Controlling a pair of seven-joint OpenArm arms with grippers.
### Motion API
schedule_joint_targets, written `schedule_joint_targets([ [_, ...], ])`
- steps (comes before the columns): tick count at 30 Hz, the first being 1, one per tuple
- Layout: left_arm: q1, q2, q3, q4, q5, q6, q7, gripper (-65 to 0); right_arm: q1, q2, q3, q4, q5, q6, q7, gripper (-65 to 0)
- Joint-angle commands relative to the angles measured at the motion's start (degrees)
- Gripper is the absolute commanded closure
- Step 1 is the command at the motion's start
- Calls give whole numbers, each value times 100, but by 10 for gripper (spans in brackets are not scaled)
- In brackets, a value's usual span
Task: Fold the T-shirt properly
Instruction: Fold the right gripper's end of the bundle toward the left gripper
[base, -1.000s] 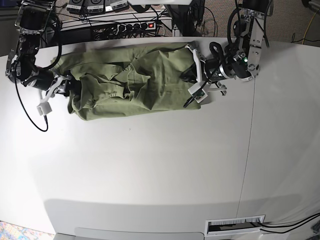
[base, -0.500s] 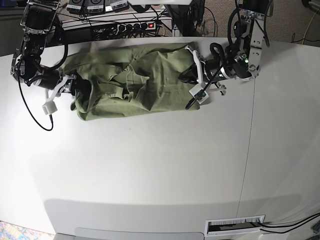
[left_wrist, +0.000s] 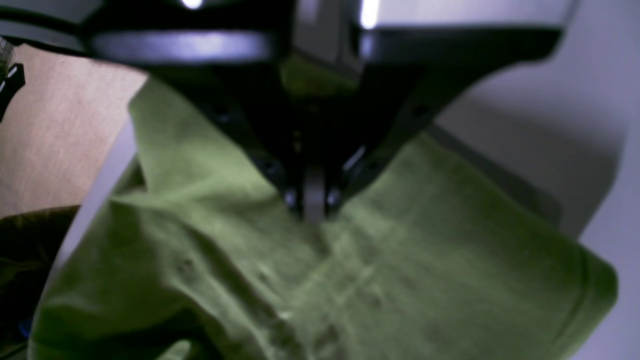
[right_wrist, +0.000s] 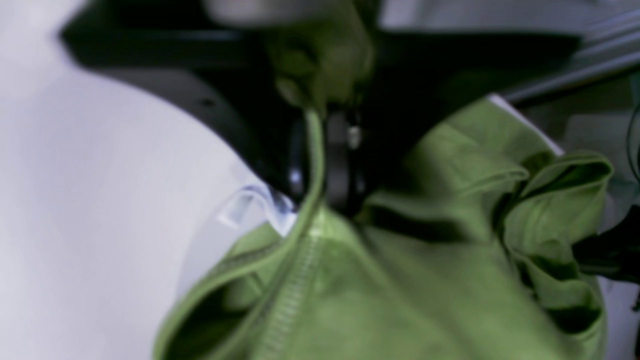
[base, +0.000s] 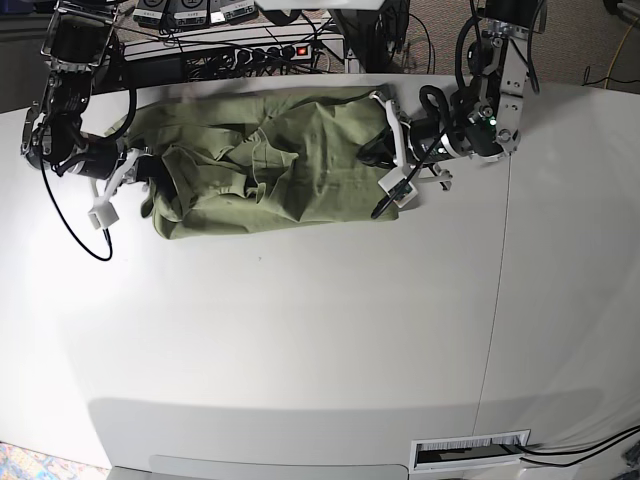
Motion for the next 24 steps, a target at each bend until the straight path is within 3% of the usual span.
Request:
schedule_joint_targets([
  [1,15,-31,11,-24,299,33,280,0,33,94,11,37,63,-5,-109,0],
  [11,17,4,22,-24,-22,31,225,0,131,-24,13,302,1711,-5,-141,0],
  [14,17,20,22,-24,-90,33,216,0,243,-291,11,647,2085,-5,-141,0],
  [24,35,271,24,-26,-92,-39,195,0,304,-1351,11,1217,2022,-5,-141,0],
])
